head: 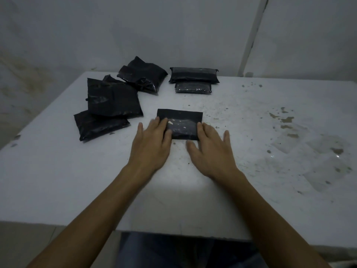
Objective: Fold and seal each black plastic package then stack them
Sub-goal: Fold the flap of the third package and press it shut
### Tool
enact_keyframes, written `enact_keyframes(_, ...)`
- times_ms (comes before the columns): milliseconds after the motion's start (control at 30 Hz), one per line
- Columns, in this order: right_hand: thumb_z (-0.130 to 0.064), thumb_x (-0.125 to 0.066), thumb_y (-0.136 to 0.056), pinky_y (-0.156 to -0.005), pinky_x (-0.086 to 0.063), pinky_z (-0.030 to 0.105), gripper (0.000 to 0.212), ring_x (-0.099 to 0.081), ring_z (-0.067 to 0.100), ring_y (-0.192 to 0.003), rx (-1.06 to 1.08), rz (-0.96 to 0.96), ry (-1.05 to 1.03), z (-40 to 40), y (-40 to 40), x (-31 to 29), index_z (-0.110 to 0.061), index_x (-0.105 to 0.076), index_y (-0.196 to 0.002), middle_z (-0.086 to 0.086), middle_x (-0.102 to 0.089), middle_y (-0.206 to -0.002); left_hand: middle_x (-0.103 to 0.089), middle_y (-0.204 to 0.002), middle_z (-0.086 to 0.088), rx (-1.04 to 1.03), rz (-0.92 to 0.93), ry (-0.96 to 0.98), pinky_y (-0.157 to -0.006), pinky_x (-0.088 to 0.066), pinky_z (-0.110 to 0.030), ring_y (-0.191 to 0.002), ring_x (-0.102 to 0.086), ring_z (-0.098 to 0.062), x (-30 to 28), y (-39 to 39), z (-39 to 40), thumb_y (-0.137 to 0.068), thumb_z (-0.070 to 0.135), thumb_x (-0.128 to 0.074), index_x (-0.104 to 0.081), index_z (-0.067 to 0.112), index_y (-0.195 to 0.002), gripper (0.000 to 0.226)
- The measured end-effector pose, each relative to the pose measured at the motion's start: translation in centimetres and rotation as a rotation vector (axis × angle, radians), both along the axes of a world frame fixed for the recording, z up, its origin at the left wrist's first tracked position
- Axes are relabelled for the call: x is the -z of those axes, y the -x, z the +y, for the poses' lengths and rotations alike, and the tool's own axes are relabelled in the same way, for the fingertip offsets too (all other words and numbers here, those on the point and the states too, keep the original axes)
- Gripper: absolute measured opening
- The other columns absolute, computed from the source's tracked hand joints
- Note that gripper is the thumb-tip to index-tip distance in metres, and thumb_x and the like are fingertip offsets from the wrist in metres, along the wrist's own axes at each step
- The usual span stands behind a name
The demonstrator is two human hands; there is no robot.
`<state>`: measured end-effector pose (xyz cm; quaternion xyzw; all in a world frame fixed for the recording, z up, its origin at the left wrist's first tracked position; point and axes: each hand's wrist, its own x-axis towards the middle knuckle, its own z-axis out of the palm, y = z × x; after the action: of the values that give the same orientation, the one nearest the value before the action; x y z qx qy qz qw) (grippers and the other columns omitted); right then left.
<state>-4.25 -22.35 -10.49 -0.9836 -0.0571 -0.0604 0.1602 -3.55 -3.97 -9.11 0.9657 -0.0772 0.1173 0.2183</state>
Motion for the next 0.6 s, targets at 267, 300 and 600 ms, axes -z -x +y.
enact_keyframes(267, -0.023, -0.062, -0.101, -0.078, -0.043, 0.013, 0.019, -0.052, 0.005, -0.089, -0.095, -0.228, -0.403, 1.0, -3.9, -2.8, -0.016, -0.075, -0.113, -0.005, -0.054, -0.101, -0.060, -0.092, 0.003, 0.201, -0.167, 0.182, -0.080, -0.053, -0.045, -0.085, -0.056, -0.015, -1.6, -5.0, 1.4, -0.097, 0.023, -0.069, -0.078, 0.025, -0.108, 0.014)
enact_keyframes(300, -0.023, -0.065, -0.099, -0.075, -0.040, 0.011, 0.017, -0.051, 0.004, -0.088, -0.123, -0.208, -0.390, 0.9, -4.4, -2.7, -0.017, -0.076, -0.110, -0.005, -0.054, -0.099, -0.061, -0.091, 0.004, 0.213, -0.155, 0.182, -0.081, -0.053, -0.043, -0.085, -0.057, -0.013, -1.2, -5.3, 1.5, -0.096, 0.024, -0.071, -0.079, 0.027, -0.107, 0.014)
enact_keyframes(600, -0.019, -0.077, -0.090, -0.079, -0.046, 0.007, 0.026, -0.059, 0.001, -0.091, -0.265, -0.200, -0.470, -2.0, -5.0, -1.2, -0.016, -0.078, -0.116, -0.005, -0.060, -0.102, -0.064, -0.103, 0.006, 0.294, -0.123, 0.227, -0.081, -0.058, -0.028, -0.092, -0.062, -0.007, 0.3, -4.8, 3.7, -0.091, 0.032, -0.075, -0.077, 0.027, -0.119, 0.028)
